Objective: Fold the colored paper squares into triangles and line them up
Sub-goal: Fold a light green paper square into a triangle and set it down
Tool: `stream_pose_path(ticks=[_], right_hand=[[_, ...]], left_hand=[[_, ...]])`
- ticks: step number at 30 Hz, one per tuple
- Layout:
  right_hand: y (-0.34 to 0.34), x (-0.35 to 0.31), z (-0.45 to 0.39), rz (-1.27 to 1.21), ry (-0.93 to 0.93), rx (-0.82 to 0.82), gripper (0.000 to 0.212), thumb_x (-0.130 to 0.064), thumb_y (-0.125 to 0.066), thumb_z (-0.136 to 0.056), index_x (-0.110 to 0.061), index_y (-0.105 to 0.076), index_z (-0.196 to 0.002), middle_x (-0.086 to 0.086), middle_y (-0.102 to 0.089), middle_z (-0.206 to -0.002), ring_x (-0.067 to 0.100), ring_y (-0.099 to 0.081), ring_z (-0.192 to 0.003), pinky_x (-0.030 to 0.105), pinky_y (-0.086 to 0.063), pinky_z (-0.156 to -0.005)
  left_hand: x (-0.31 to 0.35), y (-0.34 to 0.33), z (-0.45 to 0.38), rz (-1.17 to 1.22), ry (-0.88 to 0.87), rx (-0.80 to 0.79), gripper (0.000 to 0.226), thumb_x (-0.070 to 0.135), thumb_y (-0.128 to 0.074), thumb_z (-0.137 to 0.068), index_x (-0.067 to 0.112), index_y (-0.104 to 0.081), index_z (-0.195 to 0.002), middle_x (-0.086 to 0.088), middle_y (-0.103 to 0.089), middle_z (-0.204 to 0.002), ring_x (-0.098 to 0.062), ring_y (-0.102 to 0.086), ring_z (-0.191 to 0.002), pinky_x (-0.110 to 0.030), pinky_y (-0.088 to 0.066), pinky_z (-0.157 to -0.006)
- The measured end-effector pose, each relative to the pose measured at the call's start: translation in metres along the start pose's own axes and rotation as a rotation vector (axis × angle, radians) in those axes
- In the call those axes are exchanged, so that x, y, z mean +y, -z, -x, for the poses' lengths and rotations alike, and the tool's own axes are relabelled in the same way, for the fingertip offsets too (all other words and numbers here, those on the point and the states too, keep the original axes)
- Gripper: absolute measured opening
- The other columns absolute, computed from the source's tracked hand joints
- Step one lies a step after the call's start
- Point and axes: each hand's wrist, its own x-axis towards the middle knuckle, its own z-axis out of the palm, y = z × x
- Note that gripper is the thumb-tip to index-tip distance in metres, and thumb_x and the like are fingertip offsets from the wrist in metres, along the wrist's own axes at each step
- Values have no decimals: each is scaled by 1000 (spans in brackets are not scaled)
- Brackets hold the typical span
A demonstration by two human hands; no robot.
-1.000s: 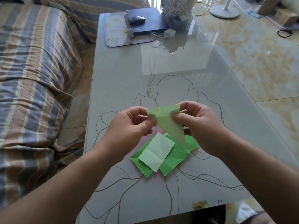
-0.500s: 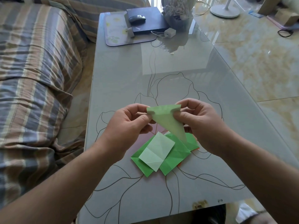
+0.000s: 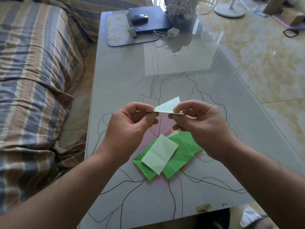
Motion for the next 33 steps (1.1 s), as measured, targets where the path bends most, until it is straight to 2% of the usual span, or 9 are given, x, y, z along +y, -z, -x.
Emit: stream_pose_path(ticks=[4,8,12,15,18,21,24,28,33], right_hand=[[-1,-3,1,-22,19,-23,18,4,-78,-83,-12,-76,-92,9,-76,-87,32,-71,-75,34,-57,-73],[0,-7,0,-40,34,-4,16,-13,-81,-73,-13,-77,-89,11,-76,-82,31,-72,-75,34,-59,-75],[2,-7,0,-4,35,-4,16,-22,-79,-75,-14,-76,-88,16,-76,-86,28,-74,-74,34,-61,-73],[3,-6,0,-15,0,5,17,-26,-78,-76,-14,-75,-88,7,-75,-79,23,-73,-73,32,-61,-72],[1,-5,-1,-9,-49,21,23,-31,-78,-75,-12,-74,-86,5,-73,-75,20,-72,-72,37,-59,-75],[-2,-4,-2,-37,-124,25,25,-34,-80,-74,-11,-72,-80,10,-71,-74,20,-70,-72,40,-58,-77],[-3,-3,-3,-76,-187,30,28,-32,-82,-73,-11,-63,-75,14,-70,-75,22,-69,-70,37,-56,-72],[-6,-1,-3,-122,-255,44,37,-27,-82,-73,-6,-55,-87,16,-70,-75,24,-67,-64,33,-55,-65],[-7,-1,-6,-233,-381,68,18,-14,-74,-92,-12,-57,-83,10,-70,-73,23,-70,-63,31,-57,-62]], left_hand=[[1,0,1,-18,-36,-36,17,-4,-73,-87,7,-72,-100,-7,-80,-95,-26,-78,-90,-30,-62,-84],[0,1,1,-31,-81,-62,17,-3,-75,-85,4,-72,-99,-8,-80,-95,-26,-77,-91,-30,-61,-85],[-1,-2,1,10,-74,-51,18,5,-79,-79,6,-73,-96,-11,-79,-94,-24,-77,-90,-30,-61,-85],[-1,-3,2,74,-2,-40,22,16,-80,-72,8,-73,-92,-14,-78,-90,-25,-76,-85,-34,-62,-84],[-1,-5,1,158,90,-33,25,21,-81,-69,11,-72,-90,-12,-75,-85,-25,-74,-80,-39,-63,-86],[-3,-8,0,226,186,-23,32,18,-79,-70,7,-64,-96,-12,-74,-81,-22,-72,-76,-37,-63,-83],[-6,-11,0,277,284,-2,25,14,-77,-79,9,-62,-98,-10,-71,-79,-21,-71,-73,-37,-61,-82],[-8,-14,-1,315,407,30,11,5,-69,-92,10,-65,-100,-7,-70,-76,-18,-69,-68,-36,-60,-79],[-8,-13,-1,372,473,47,6,3,-66,-94,9,-66,-96,-9,-71,-75,-18,-70,-66,-37,-62,-78]])
